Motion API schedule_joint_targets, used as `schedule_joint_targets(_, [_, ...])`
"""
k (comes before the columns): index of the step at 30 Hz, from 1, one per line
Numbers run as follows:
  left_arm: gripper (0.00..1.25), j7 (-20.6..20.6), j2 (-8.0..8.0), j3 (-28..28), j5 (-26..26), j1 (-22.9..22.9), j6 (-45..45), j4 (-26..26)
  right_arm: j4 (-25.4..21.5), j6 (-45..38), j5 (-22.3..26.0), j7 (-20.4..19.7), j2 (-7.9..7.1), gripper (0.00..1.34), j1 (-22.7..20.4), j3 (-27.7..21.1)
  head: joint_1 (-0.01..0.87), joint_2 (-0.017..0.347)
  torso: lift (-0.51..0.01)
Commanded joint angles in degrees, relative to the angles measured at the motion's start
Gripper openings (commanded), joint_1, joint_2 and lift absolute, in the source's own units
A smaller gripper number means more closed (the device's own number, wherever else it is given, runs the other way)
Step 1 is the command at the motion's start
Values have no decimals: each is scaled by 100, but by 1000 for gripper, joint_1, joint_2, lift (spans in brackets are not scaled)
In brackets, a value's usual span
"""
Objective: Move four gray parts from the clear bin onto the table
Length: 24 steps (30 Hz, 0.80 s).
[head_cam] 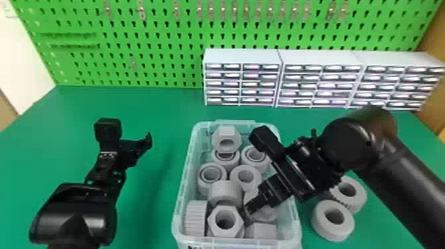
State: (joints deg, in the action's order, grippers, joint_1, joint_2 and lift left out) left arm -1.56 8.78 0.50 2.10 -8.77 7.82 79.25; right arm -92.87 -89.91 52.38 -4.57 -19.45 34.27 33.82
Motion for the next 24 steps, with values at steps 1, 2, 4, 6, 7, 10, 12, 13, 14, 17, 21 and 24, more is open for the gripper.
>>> schedule_joint_targets(1, [1068,-20,-8,-32,18,-37,0,-23,120,-17,-123,0,37,756,-70,-69,693,72,-52])
schedule_joint_targets(2, [1066,-20,1,-41,27,-37,0,-23,128,-17,-132,0,37,756,-79,-60,693,72,-52])
schedule_joint_targets(4, [1066,-20,1,-50,27,-37,0,-23,137,-17,-149,0,46,756,-79,-42,693,72,-52])
schedule_joint_targets(6, [1068,-20,-8,-50,27,-29,0,-23,137,-17,-149,0,55,756,-79,-33,693,72,-52])
schedule_joint_targets(7, [1068,-29,-8,-50,27,-37,0,-23,137,-17,-149,0,55,756,-79,-25,693,72,-52])
schedule_joint_targets(10, [1068,-29,1,-67,36,-37,0,-32,146,-17,-149,0,64,755,-70,-25,693,72,-52])
schedule_joint_targets(12, [1068,-29,1,-67,36,-29,0,-32,146,-17,-149,0,55,750,-70,-16,693,72,-52])
schedule_joint_targets(13, [1066,-29,1,-67,36,-29,0,-32,146,-17,-141,0,55,741,-61,-7,693,72,-52])
schedule_joint_targets(14, [1068,-29,-8,-67,36,-20,0,-32,155,-17,-141,0,55,723,-61,2,693,72,-52])
schedule_joint_targets(17, [1068,-29,1,-59,45,-20,0,-32,155,-17,-141,0,55,632,-43,11,693,72,-52])
schedule_joint_targets(21, [1068,-29,1,-67,45,-20,0,-41,155,-17,-167,0,55,456,1,46,693,72,-52])
schedule_joint_targets(24, [1068,-29,1,-67,45,-11,0,-41,155,-17,-185,0,55,333,27,72,693,72,-52])
